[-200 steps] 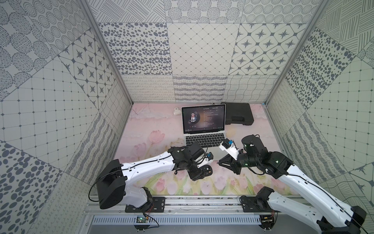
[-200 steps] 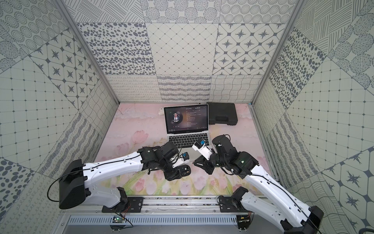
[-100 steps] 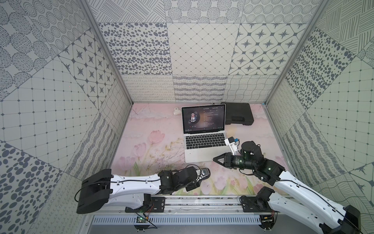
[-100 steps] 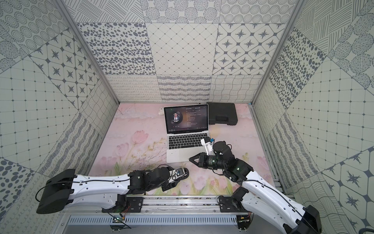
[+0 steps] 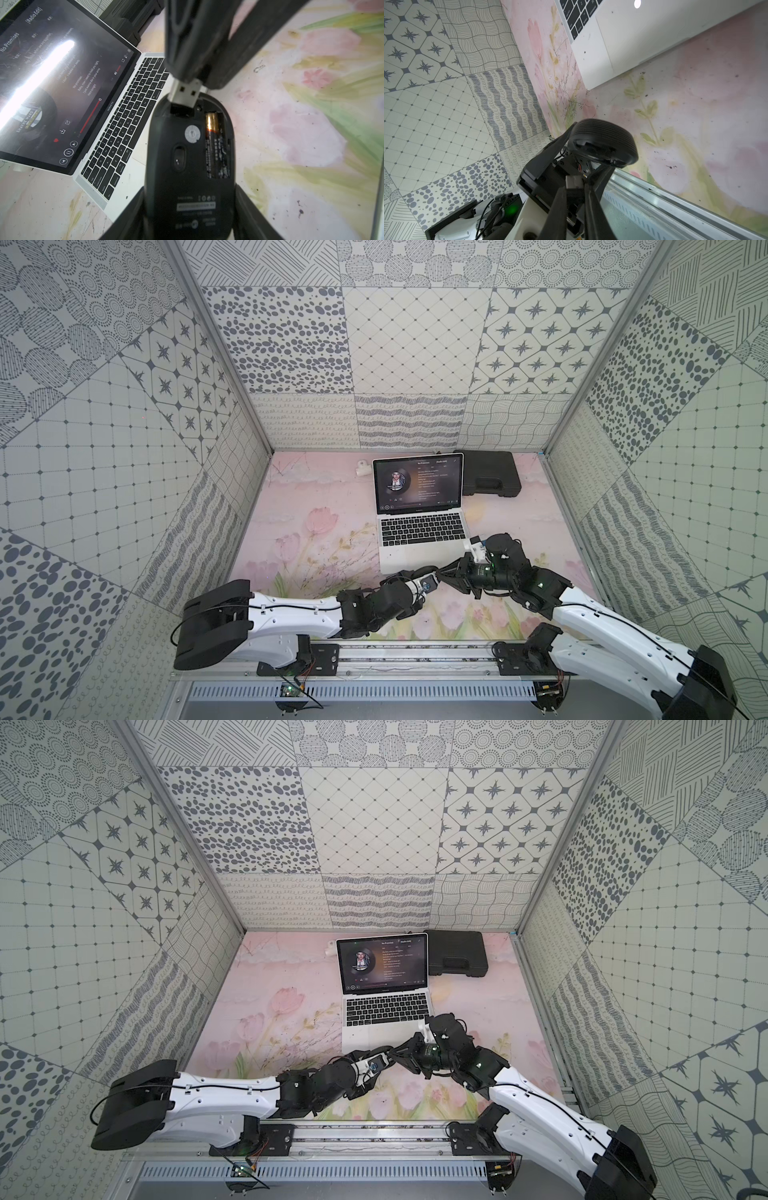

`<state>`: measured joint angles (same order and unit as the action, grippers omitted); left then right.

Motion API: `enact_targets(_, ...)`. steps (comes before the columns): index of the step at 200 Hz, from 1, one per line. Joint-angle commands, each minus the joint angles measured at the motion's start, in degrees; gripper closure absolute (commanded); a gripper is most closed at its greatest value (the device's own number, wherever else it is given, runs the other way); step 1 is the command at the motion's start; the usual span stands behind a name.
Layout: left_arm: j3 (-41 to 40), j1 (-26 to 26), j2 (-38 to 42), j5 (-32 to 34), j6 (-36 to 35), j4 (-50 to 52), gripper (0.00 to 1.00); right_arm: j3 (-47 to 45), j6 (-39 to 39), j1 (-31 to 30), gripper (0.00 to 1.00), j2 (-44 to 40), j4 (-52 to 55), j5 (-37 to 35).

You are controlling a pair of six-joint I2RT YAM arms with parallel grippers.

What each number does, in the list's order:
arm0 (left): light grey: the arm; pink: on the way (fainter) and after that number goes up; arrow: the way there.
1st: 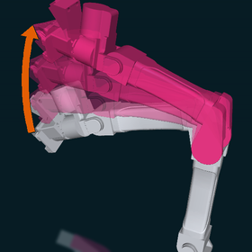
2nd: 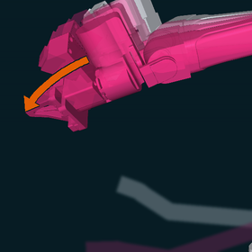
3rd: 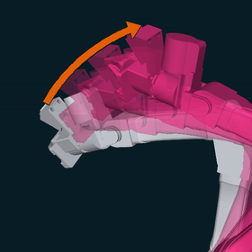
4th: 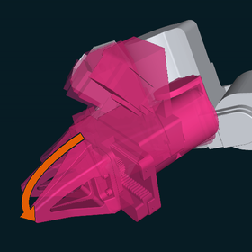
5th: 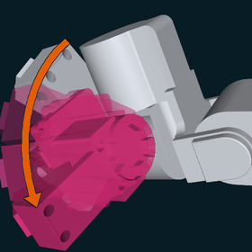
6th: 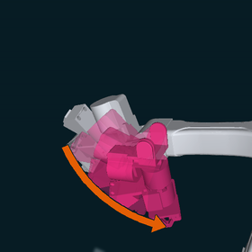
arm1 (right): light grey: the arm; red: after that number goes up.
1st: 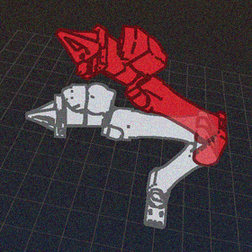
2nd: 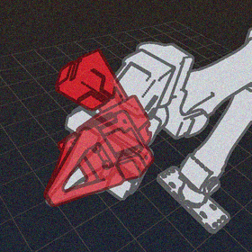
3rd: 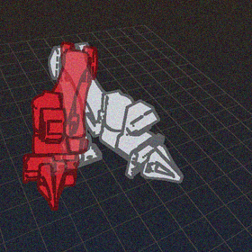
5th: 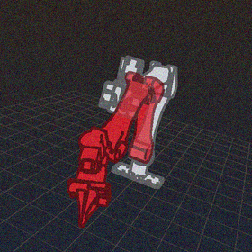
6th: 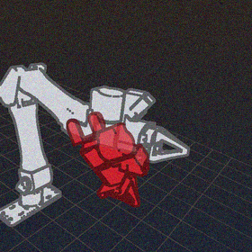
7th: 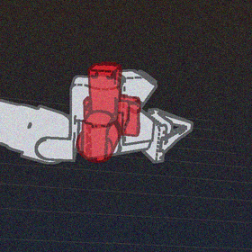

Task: Remove the wireless mouse receiver from the laptop
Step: Insert the USB plug into the mouse.

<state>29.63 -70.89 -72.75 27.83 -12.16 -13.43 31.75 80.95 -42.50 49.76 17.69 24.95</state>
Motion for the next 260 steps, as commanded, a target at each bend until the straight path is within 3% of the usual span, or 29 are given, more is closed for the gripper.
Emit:
enact_targets(1, 1.77, 1.70, -0.02, 0.77, 0.45, -0.02, 1.00, 2.28, 3.50, -0.86, 1.00, -1.96, 2.10, -2.58)
enact_targets(57, 3.11, 2.25, -1.04, 0.73, 4.04, 2.23, 1.00, -3.33, 12.43, -1.73, 1.00, -7.28, 1.46, -8.36)
enact_targets(95, 4.30, 1.34, -6.88, -1.02, 7.37, 1.04, 1.00, -5.87, 19.09, -5.13, 1.00, -10.07, 1.35, -16.25)
enact_targets(133, 0.72, 0.38, -10.44, -2.08, 10.32, -6.80, 1.00, -9.18, 23.26, -5.27, 1.00, -9.81, 1.84, -16.87)
enact_targets(193, -1.42, -0.41, -9.48, -6.44, 6.28, -15.55, 1.00, -8.79, 23.02, -5.14, 1.00, -4.75, -2.73, -16.23)
enact_targets(260, -0.44, -0.89, -11.62, -5.67, 5.75, -15.13, 1.00, -8.54, 23.97, -5.28, 1.00, -2.48, -5.21, -15.33)
